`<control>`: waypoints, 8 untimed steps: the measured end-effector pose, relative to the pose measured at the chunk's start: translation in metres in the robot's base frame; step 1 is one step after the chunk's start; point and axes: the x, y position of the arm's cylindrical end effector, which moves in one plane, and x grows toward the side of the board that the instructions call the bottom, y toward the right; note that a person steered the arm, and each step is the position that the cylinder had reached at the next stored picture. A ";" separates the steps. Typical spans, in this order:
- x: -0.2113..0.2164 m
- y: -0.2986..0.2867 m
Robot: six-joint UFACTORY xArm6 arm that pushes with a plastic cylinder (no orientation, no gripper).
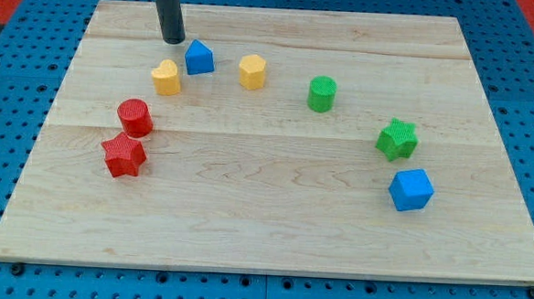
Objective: Push the blue triangle below to the blue cube
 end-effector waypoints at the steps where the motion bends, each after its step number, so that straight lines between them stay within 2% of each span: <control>1: 0.045 0.031; 2: 0.102 0.042; 3: 0.133 0.073; 4: 0.120 0.006; 6: 0.086 0.023; 7: 0.108 0.092; 8: 0.128 0.082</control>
